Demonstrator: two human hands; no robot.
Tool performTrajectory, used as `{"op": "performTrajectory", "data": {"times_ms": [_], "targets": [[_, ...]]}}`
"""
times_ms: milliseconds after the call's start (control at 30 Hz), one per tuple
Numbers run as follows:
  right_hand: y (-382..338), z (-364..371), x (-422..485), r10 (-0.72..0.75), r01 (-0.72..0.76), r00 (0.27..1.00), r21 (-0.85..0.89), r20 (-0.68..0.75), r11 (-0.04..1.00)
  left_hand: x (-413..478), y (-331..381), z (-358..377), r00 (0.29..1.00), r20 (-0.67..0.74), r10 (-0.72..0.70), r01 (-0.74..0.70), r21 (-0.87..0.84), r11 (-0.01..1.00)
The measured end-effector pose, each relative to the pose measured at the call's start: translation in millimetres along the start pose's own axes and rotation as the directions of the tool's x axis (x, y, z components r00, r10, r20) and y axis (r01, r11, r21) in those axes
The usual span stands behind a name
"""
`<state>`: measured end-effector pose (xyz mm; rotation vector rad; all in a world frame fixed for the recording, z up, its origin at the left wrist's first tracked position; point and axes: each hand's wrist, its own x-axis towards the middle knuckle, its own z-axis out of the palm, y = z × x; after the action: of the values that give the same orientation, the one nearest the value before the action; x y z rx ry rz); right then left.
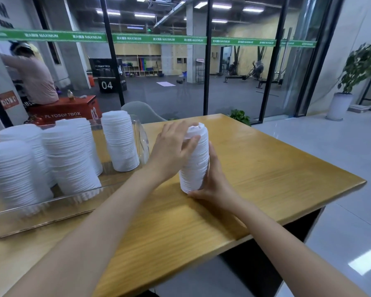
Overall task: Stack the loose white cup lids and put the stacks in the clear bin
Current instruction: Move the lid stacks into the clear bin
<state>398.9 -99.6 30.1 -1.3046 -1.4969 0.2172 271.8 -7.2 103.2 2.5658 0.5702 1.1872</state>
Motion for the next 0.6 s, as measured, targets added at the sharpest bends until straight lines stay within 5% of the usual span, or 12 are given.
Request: {"op": "performTrajectory", "data": {"times_ms": [333,600], "targets": [[-88.5,49.7,29.4,-0.095,0.096,0.995,-0.029,0.005,0.995,-4.5,18.5,-121.3,0.967,-0.184,0.176,-0.142,0.185,0.973],[-97.7,118.9,70.6,-0.078,0.084,0.995,-0.123,0.054,0.989,-9.3,-25.7,-175.6,0.998,-0.054,-0.026,0.046,0.413,0.91]]}}
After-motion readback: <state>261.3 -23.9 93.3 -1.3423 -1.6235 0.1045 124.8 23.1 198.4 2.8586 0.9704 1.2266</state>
